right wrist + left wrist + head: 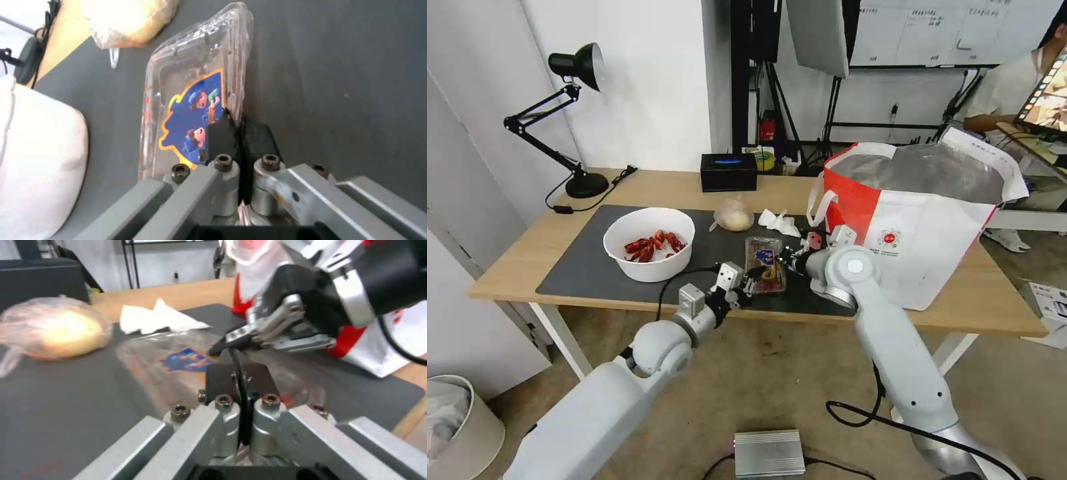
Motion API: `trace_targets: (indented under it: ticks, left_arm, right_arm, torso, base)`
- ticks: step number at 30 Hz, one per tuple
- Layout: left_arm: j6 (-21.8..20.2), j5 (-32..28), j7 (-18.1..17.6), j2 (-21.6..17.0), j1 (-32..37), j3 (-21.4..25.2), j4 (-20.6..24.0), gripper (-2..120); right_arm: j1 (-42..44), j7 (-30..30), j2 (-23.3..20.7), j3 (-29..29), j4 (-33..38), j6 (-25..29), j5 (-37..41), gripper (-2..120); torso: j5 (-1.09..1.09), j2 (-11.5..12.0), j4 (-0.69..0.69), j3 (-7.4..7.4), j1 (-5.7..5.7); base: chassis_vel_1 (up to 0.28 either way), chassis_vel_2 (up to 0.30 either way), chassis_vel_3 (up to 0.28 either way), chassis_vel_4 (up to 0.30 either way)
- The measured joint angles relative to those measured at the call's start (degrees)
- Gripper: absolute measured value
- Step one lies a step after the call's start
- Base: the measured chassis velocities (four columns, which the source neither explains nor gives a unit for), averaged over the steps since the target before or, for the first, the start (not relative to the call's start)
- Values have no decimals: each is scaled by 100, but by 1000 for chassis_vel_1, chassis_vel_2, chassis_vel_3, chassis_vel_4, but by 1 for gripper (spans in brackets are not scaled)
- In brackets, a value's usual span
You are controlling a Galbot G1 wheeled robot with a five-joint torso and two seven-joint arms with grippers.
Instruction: Pick up the trash from the table and place it into the takeout bag.
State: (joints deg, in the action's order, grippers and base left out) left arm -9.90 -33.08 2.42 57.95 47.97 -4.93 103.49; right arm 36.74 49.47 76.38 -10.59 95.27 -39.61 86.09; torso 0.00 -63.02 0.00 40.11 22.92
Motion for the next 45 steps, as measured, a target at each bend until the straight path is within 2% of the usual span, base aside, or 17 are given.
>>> trace_targets:
  ticks: [7,17,24,28,38,39,42,45]
  left_arm:
    - [22,-5,11,-165,205,271,119,0]
    - [145,110,32,-445,1121,1159,651,0]
    - [259,228,51,-323,1721,1563,852,0]
    - [261,261,-151,-172,1963,1745,991,0]
    - [137,186,-339,14,2391,2205,1450,33]
    - [137,186,-339,14,2391,2205,1450,33]
    - [123,186,-339,143,2693,2405,1610,52]
    - [119,186,-340,213,2795,2463,1634,59]
  right_arm:
    - [-7,-47,0,-3,48,2,-2,0]
    - [117,-415,-84,-29,428,116,-175,0]
    - [187,-541,-199,-41,672,126,-223,0]
    - [235,-674,-277,-46,885,138,-320,0]
    - [404,-1429,-424,-142,1382,334,-902,0]
    - [404,-1429,-424,-142,1382,334,-902,0]
    - [378,-1549,-479,-161,1601,421,-959,0]
    - [279,-1554,-516,-165,1671,461,-957,0]
  torso:
    - [-1,0,0,0,0]
    - [0,0,0,0,0]
    - [0,-1,0,0,0]
    - [0,-1,-1,0,0]
    - [1,-1,-1,0,0]
    - [1,-1,-1,0,0]
    - [1,-1,0,0,0]
    - [1,-1,0,0,0]
  base:
    - [0,0,0,0]
    - [0,0,0,0]
    - [0,0,0,0]
    - [0,0,0,0]
    - [0,0,0,0]
    - [0,0,0,0]
    - [0,0,0,0]
    - [0,0,0,0]
